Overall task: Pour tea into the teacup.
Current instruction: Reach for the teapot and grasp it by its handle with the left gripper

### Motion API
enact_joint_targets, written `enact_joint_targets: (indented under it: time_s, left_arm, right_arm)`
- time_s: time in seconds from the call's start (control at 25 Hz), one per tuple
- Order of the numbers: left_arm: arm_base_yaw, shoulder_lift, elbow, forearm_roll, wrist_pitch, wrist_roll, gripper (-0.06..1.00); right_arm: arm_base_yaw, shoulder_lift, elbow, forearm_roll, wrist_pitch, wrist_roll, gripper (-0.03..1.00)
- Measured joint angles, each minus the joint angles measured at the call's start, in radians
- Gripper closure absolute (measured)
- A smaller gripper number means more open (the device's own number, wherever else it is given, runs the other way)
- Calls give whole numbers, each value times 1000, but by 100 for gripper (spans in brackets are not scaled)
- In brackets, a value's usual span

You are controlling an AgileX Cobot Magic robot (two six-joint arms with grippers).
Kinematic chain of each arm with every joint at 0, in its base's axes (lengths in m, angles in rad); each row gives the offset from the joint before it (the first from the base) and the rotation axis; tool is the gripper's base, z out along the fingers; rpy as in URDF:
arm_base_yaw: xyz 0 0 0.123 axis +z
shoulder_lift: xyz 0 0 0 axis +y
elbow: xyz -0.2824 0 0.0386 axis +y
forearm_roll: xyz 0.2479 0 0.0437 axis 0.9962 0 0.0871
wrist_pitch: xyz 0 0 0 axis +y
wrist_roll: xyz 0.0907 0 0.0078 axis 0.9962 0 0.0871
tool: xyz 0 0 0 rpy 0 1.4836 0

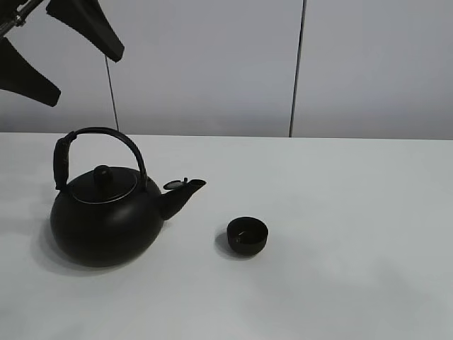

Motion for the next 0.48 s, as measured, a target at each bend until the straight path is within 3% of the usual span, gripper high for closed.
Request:
enact_joint_targets:
  time_s: [0.2, 0.48]
  left_arm:
    - [0, 0, 0, 0, -2, 0, 28]
    - [0, 0, 0, 0, -2, 0, 28]
  right_arm:
    - [2, 14, 57, -27, 44, -45, 33]
    - [18, 28, 130, -20, 20, -27, 33]
